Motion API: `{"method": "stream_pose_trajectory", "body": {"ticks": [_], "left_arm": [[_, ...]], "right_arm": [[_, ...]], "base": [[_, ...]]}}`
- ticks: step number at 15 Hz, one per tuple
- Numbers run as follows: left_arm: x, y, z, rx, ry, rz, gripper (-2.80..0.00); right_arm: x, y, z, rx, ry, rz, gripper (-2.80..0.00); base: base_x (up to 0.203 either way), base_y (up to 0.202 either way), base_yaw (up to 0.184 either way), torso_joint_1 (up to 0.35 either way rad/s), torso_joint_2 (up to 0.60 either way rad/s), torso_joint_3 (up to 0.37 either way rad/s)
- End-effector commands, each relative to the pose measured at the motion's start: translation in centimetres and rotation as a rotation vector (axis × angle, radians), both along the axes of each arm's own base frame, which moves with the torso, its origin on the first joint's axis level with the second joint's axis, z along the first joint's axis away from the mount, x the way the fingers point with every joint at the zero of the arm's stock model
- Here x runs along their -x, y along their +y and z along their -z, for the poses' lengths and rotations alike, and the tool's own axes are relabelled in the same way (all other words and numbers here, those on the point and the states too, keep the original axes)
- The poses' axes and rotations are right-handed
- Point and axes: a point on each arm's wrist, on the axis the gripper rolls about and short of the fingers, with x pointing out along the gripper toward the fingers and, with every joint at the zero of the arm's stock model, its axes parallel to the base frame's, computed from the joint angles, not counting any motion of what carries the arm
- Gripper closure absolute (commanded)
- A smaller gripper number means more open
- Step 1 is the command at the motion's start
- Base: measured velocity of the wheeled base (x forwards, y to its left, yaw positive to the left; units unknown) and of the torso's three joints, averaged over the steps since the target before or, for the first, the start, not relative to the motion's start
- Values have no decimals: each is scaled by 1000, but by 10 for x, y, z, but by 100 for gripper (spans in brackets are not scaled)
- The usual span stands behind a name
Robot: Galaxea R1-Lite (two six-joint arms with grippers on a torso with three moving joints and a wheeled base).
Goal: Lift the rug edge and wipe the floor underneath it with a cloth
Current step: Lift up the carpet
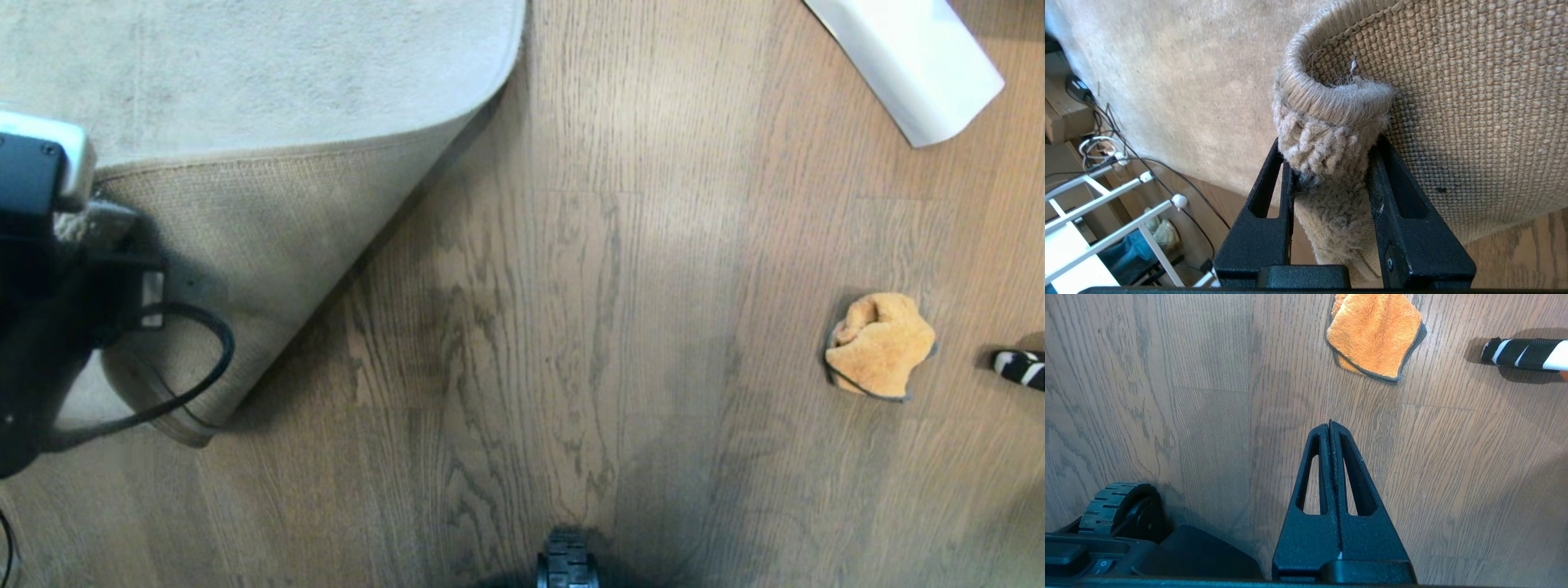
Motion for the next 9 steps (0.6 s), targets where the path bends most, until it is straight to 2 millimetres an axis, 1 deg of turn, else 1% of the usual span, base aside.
{"method": "stream_pose_trajectory", "body": {"ticks": [1,9], "left_arm": [[3,1,4,1,6,-4,0],[-8,-4,13,20,32,-1,0]], "right_arm": [[0,0,0,1,-1,0,0],[0,0,0,2,-1,2,0]], "base": [[0,0,0,0,0,0],[0,0,0,0,0,0]]}}
